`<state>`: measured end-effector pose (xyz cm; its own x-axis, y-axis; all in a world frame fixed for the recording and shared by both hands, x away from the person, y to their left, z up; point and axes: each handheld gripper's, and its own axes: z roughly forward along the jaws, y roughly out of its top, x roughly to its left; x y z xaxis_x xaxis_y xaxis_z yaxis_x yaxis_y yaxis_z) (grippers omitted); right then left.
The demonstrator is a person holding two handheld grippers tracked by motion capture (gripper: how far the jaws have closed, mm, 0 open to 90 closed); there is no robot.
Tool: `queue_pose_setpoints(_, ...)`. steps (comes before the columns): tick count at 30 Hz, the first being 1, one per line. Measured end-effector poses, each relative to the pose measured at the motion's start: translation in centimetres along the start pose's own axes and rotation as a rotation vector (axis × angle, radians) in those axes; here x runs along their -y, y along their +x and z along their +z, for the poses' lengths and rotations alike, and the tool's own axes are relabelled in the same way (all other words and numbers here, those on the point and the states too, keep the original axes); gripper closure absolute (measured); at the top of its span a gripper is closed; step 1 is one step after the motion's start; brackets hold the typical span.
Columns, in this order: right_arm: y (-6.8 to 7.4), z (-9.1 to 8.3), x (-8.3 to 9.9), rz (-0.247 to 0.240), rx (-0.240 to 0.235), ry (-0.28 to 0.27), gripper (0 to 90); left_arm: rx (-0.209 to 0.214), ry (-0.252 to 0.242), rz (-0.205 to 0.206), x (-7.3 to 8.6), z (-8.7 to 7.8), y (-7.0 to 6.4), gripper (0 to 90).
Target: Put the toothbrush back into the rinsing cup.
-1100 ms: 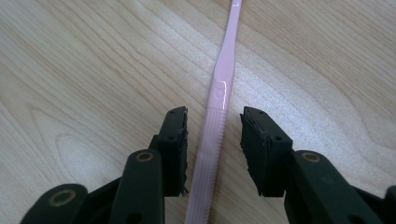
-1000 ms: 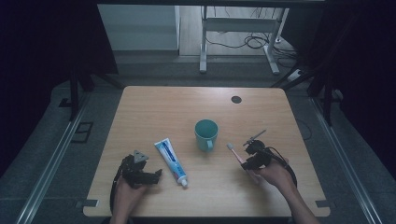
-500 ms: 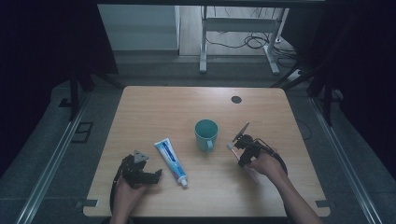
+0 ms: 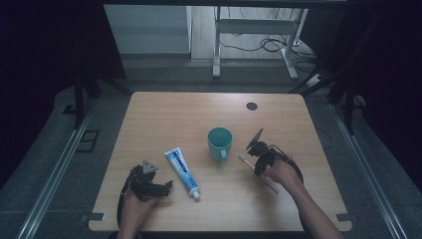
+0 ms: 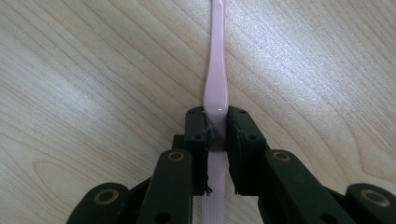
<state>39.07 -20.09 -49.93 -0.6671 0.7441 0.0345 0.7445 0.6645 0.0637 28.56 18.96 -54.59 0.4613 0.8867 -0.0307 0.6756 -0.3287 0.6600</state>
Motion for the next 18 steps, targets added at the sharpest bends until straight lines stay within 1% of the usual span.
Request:
queue_pose_setpoints(1, 0.0, 0.0, 0.1, 0.008, -0.007, -0.008, 79.0, 0.0, 0.0, 0.0, 0.0, 0.0, 0.0, 0.0)
queue_pose_setpoints(5, -0.3, -0.4, 0.4, 0.009, -0.02, -0.046, 79.0, 0.0, 0.0, 0.0, 0.0, 0.0, 0.0, 0.0)
queue_pose_setpoints(10, -0.4, -1.2, 0.9, 0.003, -0.033, -0.088, 79.0, 0.0, 0.0, 0.0, 0.0, 0.0, 0.0, 0.0)
queue_pose_setpoints(11, -0.4, -1.2, 0.9, 0.003, -0.033, -0.088, 79.0, 0.0, 0.0, 0.0, 0.0, 0.0, 0.0, 0.0)
queue_pose_setpoints(12, -0.5, -1.5, 1.1, 0.005, -0.038, -0.111, 79.0, 0.0, 0.0, 0.0, 0.0, 0.0, 0.0, 0.0)
queue_pose_setpoints(13, -0.6, -1.6, 1.2, -0.001, -0.036, -0.123, 79.0, 0.0, 0.0, 0.0, 0.0, 0.0, 0.0, 0.0)
queue_pose_setpoints(18, -0.8, -2.5, 1.8, 0.007, -0.051, -0.179, 79.0, 0.0, 0.0, 0.0, 0.0, 0.0, 0.0, 0.0)
